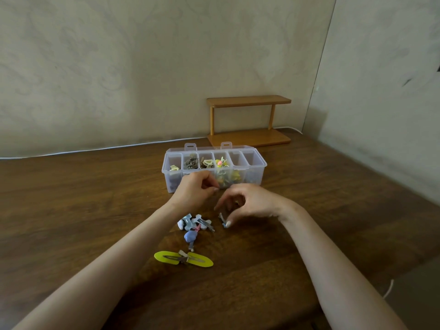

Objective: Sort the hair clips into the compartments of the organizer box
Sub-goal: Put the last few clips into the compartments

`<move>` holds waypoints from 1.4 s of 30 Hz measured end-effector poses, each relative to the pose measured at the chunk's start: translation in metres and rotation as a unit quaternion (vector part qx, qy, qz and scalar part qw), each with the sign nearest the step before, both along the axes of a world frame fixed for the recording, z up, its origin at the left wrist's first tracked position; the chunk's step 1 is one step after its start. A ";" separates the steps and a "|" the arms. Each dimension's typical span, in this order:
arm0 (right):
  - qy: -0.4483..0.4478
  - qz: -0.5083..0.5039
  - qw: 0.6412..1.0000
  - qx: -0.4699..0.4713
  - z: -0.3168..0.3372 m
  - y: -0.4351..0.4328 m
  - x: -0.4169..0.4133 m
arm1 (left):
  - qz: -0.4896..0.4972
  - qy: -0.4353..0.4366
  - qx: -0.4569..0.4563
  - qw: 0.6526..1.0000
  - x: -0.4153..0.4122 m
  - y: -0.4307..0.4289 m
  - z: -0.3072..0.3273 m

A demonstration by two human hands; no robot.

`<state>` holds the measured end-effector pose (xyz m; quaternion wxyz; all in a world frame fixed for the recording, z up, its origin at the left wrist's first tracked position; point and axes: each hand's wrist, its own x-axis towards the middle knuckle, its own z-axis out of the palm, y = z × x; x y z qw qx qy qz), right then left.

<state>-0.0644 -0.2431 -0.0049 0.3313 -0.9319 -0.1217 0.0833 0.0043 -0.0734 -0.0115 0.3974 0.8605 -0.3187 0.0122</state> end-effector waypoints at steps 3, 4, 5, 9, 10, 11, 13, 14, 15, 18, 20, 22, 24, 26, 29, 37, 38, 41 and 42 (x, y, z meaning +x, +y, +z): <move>-0.009 0.010 0.999 -0.034 -0.003 0.008 0.002 | 0.008 0.000 0.008 1.000 0.001 0.000 -0.001; -0.008 0.006 1.000 -0.026 -0.002 0.009 0.001 | 0.011 0.001 0.010 1.000 0.002 0.000 -0.001; -0.005 -0.002 1.000 -0.017 -0.002 0.008 0.001 | 0.014 0.002 0.011 1.000 0.002 0.000 -0.001; -0.010 -0.035 0.999 0.030 0.001 0.005 -0.002 | 0.010 0.006 0.016 1.000 0.002 0.001 -0.002; -0.026 -0.051 0.997 0.057 0.002 0.003 -0.003 | 0.007 0.008 0.018 1.000 0.001 0.000 -0.002; -0.054 -0.073 0.992 0.093 0.003 0.000 -0.003 | 0.005 0.009 0.020 1.000 0.001 0.000 -0.001; -0.131 -0.135 0.968 0.169 0.005 -0.008 -0.002 | 0.003 0.009 0.024 1.000 0.001 0.000 -0.001; -0.172 -0.173 0.950 0.195 0.006 -0.012 -0.001 | 0.003 0.009 0.025 1.000 0.001 0.000 -0.001; -0.211 -0.215 0.930 0.212 0.006 -0.017 0.000 | 0.004 0.010 0.024 1.000 0.000 -0.001 -0.001; -0.286 -0.315 0.877 0.223 0.006 -0.029 0.004 | -0.001 0.012 0.024 1.000 0.001 -0.001 -0.001; -0.307 -0.347 0.861 0.209 0.004 -0.034 0.006 | -0.007 0.013 0.027 1.000 0.001 -0.002 -0.002; -0.316 -0.355 0.857 0.200 0.002 -0.037 0.008 | -0.012 0.012 0.030 0.999 0.001 -0.002 -0.004; -0.312 -0.354 0.862 0.184 0.001 -0.037 0.011 | -0.016 0.010 0.034 0.999 0.002 -0.002 -0.005; -0.304 -0.355 0.865 0.183 0.001 -0.038 0.012 | -0.020 0.005 0.038 0.999 0.002 -0.002 -0.005; -0.305 -0.358 0.861 0.195 0.001 -0.038 0.011 | -0.027 0.000 0.039 0.999 0.001 -0.003 -0.006; -0.215 -0.239 0.941 0.107 0.004 -0.028 0.001 | -0.048 -0.007 0.048 0.998 -0.002 -0.004 -0.005; -0.180 -0.210 0.960 0.042 0.003 -0.025 0.001 | -0.050 -0.009 0.051 0.997 -0.002 -0.003 -0.005; -0.108 -0.177 0.973 -0.106 0.001 -0.018 0.002 | -0.050 -0.011 0.054 0.997 -0.001 -0.003 -0.004; -0.093 -0.176 0.972 -0.128 0.002 -0.017 0.002 | -0.049 -0.012 0.053 0.997 -0.002 -0.003 -0.004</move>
